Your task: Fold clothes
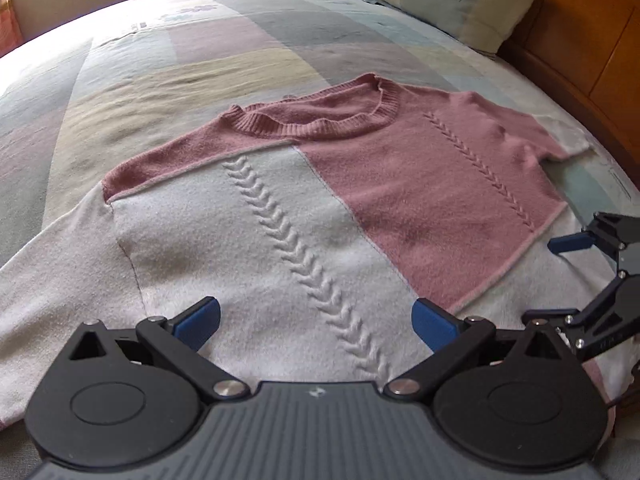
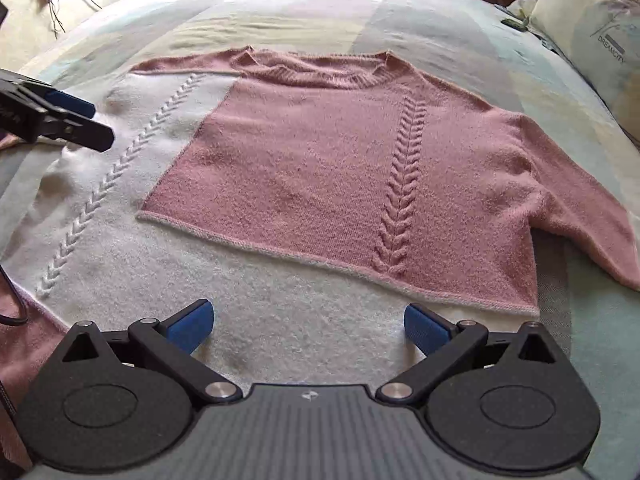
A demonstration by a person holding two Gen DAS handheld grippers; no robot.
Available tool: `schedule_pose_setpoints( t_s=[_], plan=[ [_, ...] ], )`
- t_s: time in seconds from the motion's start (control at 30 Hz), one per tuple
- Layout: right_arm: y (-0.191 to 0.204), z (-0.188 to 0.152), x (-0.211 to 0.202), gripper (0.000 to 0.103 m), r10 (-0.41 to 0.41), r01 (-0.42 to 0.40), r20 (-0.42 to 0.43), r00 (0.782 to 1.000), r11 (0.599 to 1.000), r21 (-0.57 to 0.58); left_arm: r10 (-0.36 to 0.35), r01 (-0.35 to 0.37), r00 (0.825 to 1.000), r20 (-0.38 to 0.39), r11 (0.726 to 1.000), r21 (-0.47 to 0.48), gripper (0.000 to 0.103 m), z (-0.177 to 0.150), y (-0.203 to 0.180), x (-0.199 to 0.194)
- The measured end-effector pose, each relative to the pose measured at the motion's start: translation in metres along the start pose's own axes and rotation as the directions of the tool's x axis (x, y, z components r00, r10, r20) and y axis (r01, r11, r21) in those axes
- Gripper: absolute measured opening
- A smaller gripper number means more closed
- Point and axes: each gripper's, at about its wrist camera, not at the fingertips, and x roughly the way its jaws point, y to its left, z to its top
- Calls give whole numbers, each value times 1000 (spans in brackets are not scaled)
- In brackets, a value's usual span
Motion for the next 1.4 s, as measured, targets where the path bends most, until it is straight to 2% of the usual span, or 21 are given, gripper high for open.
schedule_pose_setpoints(
  t_s=[0.03, 0.1, 0.2, 0.47, 0.63, 0.83, 1.03, 1.17, 1.27, 1.33, 1.37, 1.4],
  plan=[
    [4, -2, 1, 103, -22, 22, 22, 1000, 1000, 10, -2, 2, 999, -37, 1000, -3, 101, -7, 0, 5],
    [10, -3, 3, 103, -53, 51, 37, 998, 998, 46, 20, -19, 1000, -11, 999, 45, 101, -14, -6, 5],
    [11, -6, 2, 103, -67, 63, 49, 997, 996, 67, 40, -39, 999, -12, 995, 87, 102, -17, -12, 6],
    [9, -11, 1, 103, -52, 46, 95, 994, 997, 56, 79, -78, 997, -11, 996, 38, 102, -16, -13, 9],
    [7, -6, 2, 103, -37, 34, 63, 997, 998, 48, 125, -125, 992, -2, 992, -5, 102, -16, -18, 10],
    [7, -1, 3, 103, -42, 40, 32, 999, 997, 59, 130, -130, 992, 5, 991, -12, 102, -18, -18, 9],
    [8, -2, 3, 103, -48, 45, 35, 998, 997, 66, 133, -133, 987, 86, 991, 3, 102, -32, -20, 5],
    [10, -7, 1, 103, -49, 46, 62, 997, 998, 45, 155, -159, 978, 142, 987, 20, 102, -43, -27, -3],
    [17, -16, -9, 103, -47, 49, 87, 995, 999, -22, 236, -248, 949, 209, 968, 33, 102, -59, -49, -28],
    [24, -27, -23, 103, -42, 49, 102, 994, 997, -67, 257, -279, 930, 264, 959, 49, 102, -74, -70, -50],
    [27, -34, -31, 103, -56, 62, 113, 992, 996, -56, 250, -273, 928, 276, 961, 49, 102, -82, -78, -57],
    [31, -41, -38, 103, -67, 73, 120, 990, 996, -44, 236, -257, 936, 262, 965, 48, 102, -87, -84, -58]
  ],
)
